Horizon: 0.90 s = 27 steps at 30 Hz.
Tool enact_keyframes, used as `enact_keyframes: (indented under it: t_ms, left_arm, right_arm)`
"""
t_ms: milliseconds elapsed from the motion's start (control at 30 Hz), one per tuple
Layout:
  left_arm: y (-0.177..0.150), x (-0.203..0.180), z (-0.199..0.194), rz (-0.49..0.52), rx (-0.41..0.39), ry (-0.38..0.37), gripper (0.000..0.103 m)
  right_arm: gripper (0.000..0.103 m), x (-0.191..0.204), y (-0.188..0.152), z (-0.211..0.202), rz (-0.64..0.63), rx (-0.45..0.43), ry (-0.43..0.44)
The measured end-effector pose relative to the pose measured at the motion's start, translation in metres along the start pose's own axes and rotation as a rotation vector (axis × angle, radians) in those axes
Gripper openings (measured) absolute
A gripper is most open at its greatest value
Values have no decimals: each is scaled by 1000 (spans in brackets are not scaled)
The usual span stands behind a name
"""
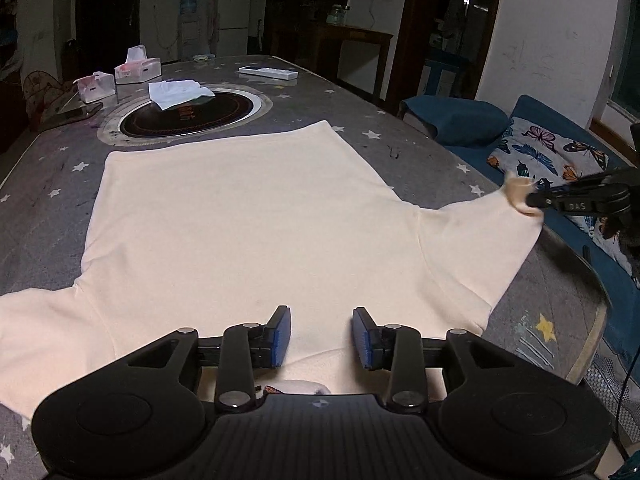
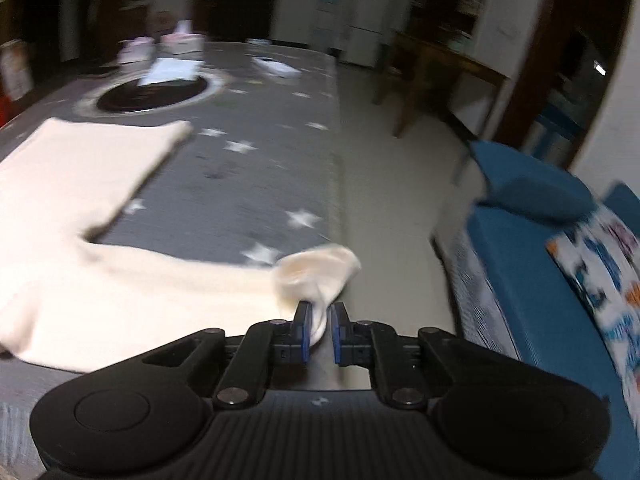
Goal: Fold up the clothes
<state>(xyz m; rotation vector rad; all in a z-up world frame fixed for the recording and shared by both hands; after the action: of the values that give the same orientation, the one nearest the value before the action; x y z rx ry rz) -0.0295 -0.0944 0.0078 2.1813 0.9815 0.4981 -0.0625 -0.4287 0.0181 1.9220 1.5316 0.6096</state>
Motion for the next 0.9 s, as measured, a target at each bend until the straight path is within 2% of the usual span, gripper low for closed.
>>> enact_keyframes:
  t_ms: [167,300,400,467,633,733,900]
  left_arm:
    - [-3,-6,-4,5,-3,5,43]
    - [-5,-6,-7,-18,-7,6,43]
    - [-9,-5,-12,-43,-8,7,44]
    - [-13,-4,-18,-53,-8,10,44]
    - [-21,7,-40,-90,-30,37,45]
    - [-24,18,-50,-120,-48,65,45]
    - [-36,28,-50,-139,-16,74,40]
  right_arm:
    - [18,-15,-1,-16,69,-67,-2]
    - [34,-1,-1,-16,63,-54,113]
    - [35,14,-5,-3,55,1,181]
    - [39,22,-8,8,46,28,193]
    - [44,29,-3,11,67,27,201]
    - [45,41,0,4,33,19,235]
    - [50,76,-1,-17,-71,23,378]
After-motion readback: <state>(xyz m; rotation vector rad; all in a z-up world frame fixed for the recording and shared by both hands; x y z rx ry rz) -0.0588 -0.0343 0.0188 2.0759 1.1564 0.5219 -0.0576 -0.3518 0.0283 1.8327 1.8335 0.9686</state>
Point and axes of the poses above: each gripper's, at about its wrist camera, not at the fingertips, and z roughly the way its jaws point, x to its left, y to its top, the point moved 1 cm from there along z, roughly the way its jaws point, and after that the axes turned 13 degrees about z, right-handed, at the moved point
